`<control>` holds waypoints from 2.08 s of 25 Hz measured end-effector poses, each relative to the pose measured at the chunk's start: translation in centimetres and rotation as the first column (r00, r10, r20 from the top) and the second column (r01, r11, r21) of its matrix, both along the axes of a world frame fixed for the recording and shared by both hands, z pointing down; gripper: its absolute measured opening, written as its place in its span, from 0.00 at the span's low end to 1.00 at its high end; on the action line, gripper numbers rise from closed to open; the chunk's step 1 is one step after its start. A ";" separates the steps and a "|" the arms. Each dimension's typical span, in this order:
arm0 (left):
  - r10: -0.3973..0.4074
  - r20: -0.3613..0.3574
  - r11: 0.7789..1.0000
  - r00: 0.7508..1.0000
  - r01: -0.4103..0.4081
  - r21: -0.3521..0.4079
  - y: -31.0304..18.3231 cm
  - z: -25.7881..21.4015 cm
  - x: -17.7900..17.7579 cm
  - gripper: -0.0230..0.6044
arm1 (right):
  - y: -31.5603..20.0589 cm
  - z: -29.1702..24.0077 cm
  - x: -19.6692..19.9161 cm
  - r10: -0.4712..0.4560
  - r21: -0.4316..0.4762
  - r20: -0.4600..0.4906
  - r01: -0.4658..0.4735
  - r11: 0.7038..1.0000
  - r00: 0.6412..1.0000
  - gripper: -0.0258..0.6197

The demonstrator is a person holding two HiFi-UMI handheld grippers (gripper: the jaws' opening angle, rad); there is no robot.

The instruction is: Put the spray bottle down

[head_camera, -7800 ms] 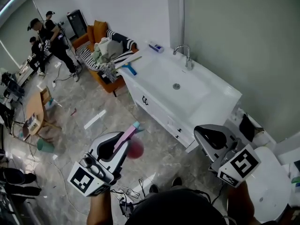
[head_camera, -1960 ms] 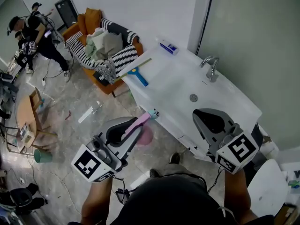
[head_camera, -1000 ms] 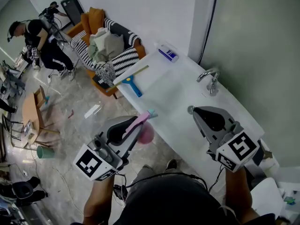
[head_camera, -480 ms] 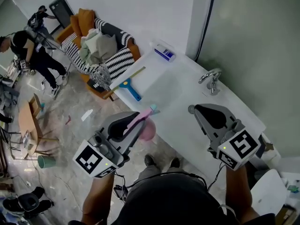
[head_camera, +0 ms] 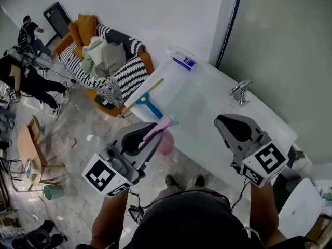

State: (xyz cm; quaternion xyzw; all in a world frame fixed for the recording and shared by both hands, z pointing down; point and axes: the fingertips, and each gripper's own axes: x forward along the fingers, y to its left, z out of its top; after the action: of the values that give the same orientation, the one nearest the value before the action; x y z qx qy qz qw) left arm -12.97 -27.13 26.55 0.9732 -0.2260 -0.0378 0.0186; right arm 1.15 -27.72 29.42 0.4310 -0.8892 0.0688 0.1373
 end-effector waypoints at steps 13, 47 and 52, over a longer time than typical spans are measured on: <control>0.032 -0.030 0.999 0.999 -0.032 -0.008 -4.4 0.6 -2.3 0.13 | -3.4 0.3 -1.7 0.045 0.000 -0.048 -0.045 0.999 0.998 0.06; -0.096 -0.005 0.993 0.995 0.095 -0.066 -17.5 5.5 3.9 0.13 | -14.5 6.7 4.3 -0.016 -0.107 0.011 0.017 0.994 1.000 0.06; -0.083 -0.001 0.995 0.997 0.083 -0.064 -20.8 6.7 4.3 0.13 | -17.1 7.5 4.4 0.005 -0.111 0.008 -0.004 0.994 1.000 0.06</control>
State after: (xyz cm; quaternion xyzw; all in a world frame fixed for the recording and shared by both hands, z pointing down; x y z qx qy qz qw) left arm -8.69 -47.97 33.27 0.9618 -0.2672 -0.0331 0.0487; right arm 5.55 -44.87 36.95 0.4244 -0.8836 0.1200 0.1573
